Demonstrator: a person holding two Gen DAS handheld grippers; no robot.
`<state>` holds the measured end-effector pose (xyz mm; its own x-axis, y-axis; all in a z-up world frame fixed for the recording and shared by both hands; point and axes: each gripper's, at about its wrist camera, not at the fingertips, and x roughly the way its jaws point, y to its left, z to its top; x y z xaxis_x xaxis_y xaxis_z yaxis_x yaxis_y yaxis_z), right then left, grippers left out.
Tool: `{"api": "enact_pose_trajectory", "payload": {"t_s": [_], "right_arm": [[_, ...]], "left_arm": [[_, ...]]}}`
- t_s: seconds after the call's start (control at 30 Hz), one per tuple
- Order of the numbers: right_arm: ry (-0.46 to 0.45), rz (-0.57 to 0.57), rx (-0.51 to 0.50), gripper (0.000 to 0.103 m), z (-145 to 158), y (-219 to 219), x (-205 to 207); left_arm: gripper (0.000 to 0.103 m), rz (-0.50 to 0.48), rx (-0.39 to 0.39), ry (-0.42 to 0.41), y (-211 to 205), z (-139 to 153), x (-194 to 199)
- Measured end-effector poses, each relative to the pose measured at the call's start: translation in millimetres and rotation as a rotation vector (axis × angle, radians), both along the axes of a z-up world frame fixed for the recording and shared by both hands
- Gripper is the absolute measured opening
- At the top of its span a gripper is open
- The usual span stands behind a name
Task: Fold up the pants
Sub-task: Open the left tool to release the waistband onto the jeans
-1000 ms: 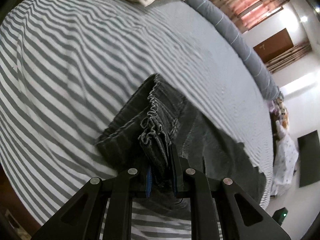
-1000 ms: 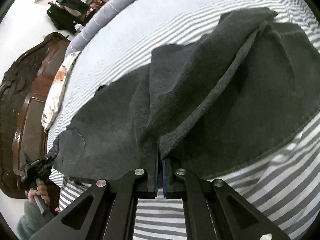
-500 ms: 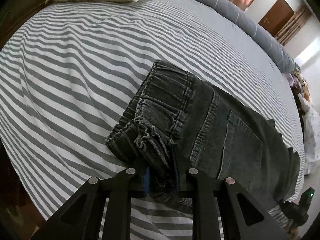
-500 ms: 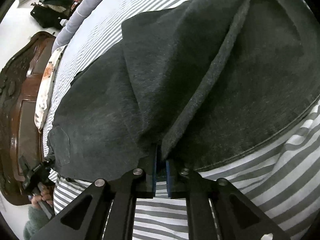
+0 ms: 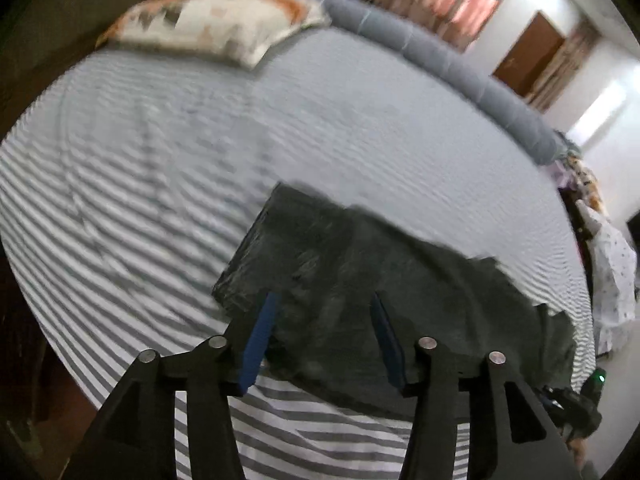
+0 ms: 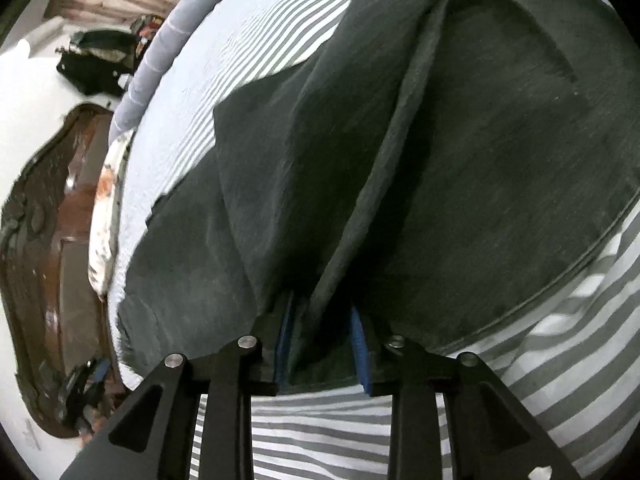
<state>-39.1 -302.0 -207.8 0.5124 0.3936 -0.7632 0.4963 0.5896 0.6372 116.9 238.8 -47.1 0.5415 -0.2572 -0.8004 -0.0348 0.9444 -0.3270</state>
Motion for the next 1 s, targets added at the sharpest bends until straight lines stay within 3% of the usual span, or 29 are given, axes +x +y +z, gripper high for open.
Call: {"api": "enact_pose_trajectory", "payload": {"t_s": [0.2,0.4,0.6,0.77,1.0], "right_arm": [[-0.018,-0.062,0.068,0.027,-4,-26,1],[-0.051,-0.088,0.097,0.027,2,-54,6],[-0.060,-0.092,0.116,0.027,5,-82,12],[-0.054,-0.074,0.132,0.027,-1,-96,18],[-0.053,-0.025,0.177,0.023,-7,-100,33]], "left_arm": [[0.060,-0.142,0.045,-0.095,-55,35,-24],[0.060,-0.365,0.006,-0.084,-147,25,-41],[0.060,-0.558,-0.076,0.021,-247,-1,-64],[0.060,-0.593,-0.167,0.164,-298,-29,-82],[0.060,-0.764,0.095,0.035,-347,-43,-126]]}}
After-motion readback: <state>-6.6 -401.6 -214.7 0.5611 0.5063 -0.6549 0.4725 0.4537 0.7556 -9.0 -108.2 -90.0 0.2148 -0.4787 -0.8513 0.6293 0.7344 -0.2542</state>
